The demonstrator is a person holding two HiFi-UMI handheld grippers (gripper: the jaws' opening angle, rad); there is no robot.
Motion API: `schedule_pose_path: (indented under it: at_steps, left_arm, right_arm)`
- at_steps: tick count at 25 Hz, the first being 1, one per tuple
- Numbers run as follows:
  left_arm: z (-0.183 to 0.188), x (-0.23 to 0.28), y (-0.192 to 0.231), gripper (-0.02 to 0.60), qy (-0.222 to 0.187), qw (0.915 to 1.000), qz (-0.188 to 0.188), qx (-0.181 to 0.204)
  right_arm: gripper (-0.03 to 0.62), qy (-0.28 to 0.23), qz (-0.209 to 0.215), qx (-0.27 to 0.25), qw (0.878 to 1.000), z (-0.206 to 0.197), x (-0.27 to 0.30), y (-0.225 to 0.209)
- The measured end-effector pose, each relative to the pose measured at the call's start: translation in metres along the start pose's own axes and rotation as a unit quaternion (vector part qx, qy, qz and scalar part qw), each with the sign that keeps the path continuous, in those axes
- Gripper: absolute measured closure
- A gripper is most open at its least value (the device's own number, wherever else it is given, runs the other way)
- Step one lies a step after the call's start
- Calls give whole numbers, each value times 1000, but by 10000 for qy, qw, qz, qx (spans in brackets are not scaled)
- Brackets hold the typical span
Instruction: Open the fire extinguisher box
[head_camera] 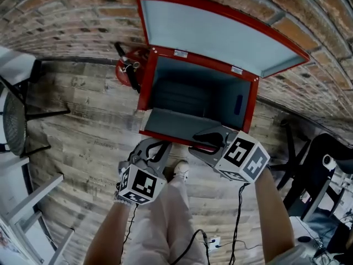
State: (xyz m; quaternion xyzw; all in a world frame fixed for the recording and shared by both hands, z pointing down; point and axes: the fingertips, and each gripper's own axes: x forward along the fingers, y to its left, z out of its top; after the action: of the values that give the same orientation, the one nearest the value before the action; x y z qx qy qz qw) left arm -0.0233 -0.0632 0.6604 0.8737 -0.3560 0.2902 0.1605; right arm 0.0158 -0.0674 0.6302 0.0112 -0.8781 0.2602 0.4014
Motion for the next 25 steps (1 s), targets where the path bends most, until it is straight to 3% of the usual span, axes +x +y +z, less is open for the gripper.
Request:
schedule_pose_path:
  at_steps: [3,6,17,25]
  left_arm:
    - [-9,-4,-7,581,50,10000,-30,-7]
    - [-17,-7,-16,581,88,9999,-76,-31]
    - [-41,-34,-57,581,230,9992,-320,-109]
    - [-59,-44,-57,581,286,9991,-265,-154]
  right_arm:
    - [462,275,190,-128,9994,-11,10,11]
    - [513,442,187,-278,9985,-21,17,18]
    - [523,695,224,-419,9964,-56,46,48]
    - [528,1025,95,-618,9928,-96,82,63]
